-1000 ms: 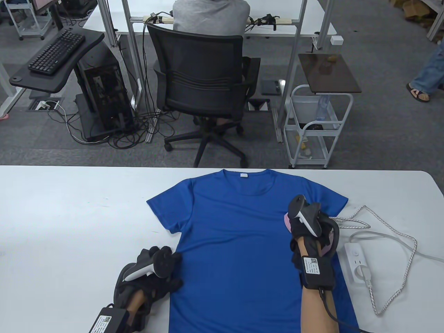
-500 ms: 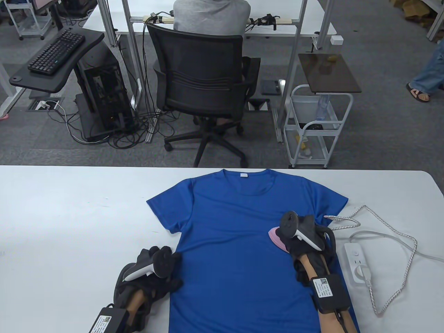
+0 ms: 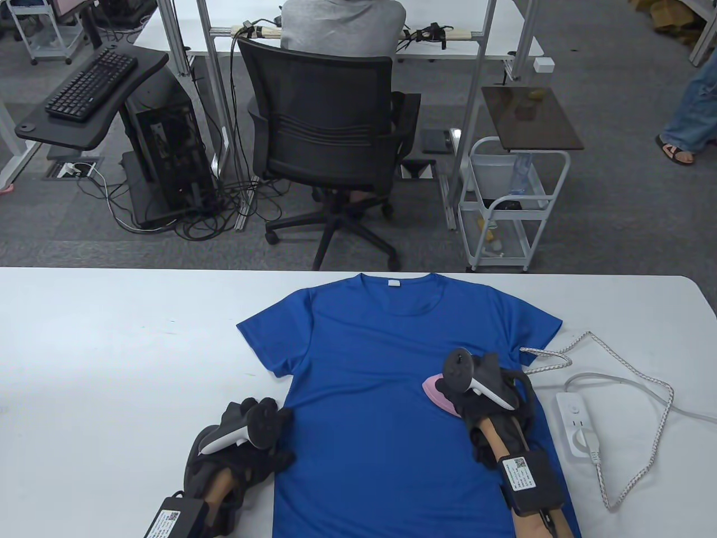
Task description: Iron t-shirt with electric iron on table
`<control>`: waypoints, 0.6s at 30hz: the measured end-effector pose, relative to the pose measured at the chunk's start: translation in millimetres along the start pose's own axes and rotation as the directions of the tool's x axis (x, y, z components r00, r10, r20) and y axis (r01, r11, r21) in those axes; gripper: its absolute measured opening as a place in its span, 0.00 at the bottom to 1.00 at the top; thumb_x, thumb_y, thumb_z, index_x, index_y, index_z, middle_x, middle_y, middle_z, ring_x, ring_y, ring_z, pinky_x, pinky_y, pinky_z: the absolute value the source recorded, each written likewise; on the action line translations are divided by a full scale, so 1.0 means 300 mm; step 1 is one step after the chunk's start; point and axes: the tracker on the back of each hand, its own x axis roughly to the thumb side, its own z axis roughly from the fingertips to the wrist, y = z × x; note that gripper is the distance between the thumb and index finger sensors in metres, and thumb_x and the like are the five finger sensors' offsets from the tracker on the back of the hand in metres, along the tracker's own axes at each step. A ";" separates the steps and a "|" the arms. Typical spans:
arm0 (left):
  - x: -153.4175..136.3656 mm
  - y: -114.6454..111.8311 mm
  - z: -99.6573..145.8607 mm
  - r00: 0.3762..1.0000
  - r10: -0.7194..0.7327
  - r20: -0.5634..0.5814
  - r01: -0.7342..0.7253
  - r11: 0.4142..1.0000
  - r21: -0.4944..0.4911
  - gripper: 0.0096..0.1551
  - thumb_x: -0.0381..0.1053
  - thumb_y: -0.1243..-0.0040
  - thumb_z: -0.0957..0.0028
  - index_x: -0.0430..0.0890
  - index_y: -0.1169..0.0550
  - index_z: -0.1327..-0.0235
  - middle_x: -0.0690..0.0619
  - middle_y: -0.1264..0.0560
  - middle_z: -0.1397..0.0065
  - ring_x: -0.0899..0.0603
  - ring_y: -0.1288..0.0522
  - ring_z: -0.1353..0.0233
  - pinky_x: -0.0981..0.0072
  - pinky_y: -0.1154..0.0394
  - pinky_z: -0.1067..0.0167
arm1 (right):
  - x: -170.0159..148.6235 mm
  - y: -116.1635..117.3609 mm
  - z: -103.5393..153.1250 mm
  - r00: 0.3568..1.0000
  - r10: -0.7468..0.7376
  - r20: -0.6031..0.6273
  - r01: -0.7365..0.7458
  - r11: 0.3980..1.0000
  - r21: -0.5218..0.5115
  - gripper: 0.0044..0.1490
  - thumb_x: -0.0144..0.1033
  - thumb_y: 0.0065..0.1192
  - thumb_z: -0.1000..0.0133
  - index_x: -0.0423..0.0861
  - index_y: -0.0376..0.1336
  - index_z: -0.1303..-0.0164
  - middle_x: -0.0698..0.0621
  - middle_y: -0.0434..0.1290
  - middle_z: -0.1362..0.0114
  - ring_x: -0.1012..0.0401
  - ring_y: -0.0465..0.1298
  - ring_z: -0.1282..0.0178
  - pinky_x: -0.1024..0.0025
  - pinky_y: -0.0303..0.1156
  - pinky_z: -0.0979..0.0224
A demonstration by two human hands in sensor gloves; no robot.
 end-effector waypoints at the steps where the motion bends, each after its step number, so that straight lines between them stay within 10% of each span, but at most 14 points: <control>1: 0.000 0.000 0.000 1.000 0.001 0.000 -0.001 1.000 0.000 0.48 0.70 0.62 0.49 0.60 0.67 0.25 0.50 0.75 0.20 0.33 0.76 0.22 0.34 0.71 0.32 | 0.004 -0.001 -0.007 1.000 0.001 -0.013 -0.001 1.000 -0.002 0.42 0.54 0.48 0.49 0.45 0.53 0.27 0.42 0.68 0.37 0.44 0.71 0.45 0.38 0.64 0.33; 18: 0.000 -0.001 -0.001 1.000 0.008 0.007 -0.008 1.000 -0.005 0.48 0.69 0.62 0.49 0.59 0.68 0.25 0.50 0.75 0.21 0.33 0.77 0.22 0.34 0.71 0.32 | 0.056 -0.041 -0.269 0.951 -0.068 -0.303 0.063 0.998 -0.026 0.43 0.54 0.48 0.48 0.44 0.53 0.26 0.42 0.68 0.37 0.44 0.70 0.45 0.38 0.63 0.33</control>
